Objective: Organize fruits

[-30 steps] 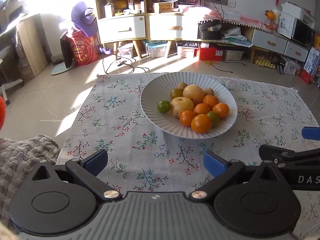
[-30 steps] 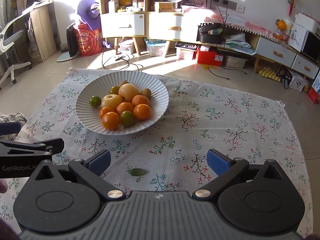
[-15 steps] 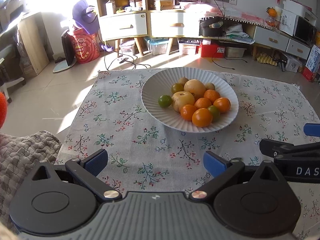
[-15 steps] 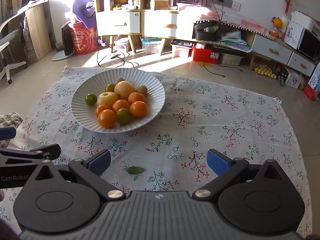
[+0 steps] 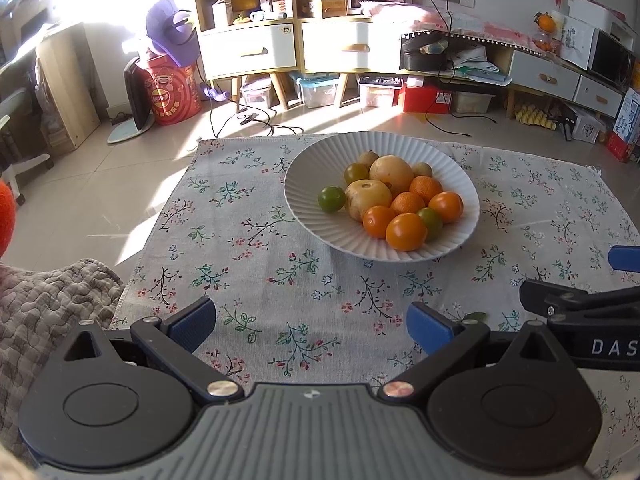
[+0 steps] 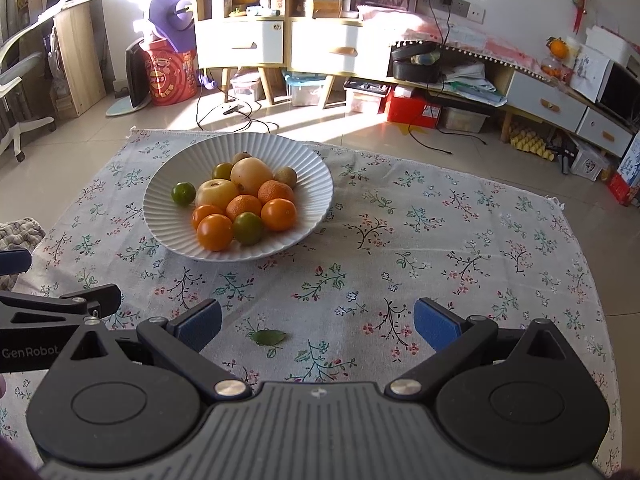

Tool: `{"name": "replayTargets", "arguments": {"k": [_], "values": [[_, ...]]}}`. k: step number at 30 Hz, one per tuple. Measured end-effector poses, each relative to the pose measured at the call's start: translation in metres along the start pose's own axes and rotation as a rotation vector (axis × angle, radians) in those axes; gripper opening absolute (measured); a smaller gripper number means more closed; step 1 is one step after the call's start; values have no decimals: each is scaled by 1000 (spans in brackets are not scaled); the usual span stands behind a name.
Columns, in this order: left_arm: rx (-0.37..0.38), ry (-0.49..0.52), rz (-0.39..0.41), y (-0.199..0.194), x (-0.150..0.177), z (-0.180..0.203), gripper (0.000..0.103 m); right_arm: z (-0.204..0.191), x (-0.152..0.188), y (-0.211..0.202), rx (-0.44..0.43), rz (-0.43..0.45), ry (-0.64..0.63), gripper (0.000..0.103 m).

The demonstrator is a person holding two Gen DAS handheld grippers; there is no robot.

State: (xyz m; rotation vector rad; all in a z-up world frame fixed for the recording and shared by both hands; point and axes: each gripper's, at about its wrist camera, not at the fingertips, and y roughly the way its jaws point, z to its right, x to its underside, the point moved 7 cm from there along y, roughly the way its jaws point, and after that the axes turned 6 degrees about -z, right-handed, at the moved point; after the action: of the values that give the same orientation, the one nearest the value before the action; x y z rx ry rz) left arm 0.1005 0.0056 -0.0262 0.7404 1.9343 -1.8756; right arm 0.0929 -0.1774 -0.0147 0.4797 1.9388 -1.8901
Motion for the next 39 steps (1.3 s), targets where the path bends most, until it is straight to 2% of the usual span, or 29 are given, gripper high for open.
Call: {"name": "replayTargets", "arguments": {"k": [39], "values": [[-5, 1, -9, 2, 2, -4, 102, -2, 4, 3, 0, -8, -7, 102]]}}
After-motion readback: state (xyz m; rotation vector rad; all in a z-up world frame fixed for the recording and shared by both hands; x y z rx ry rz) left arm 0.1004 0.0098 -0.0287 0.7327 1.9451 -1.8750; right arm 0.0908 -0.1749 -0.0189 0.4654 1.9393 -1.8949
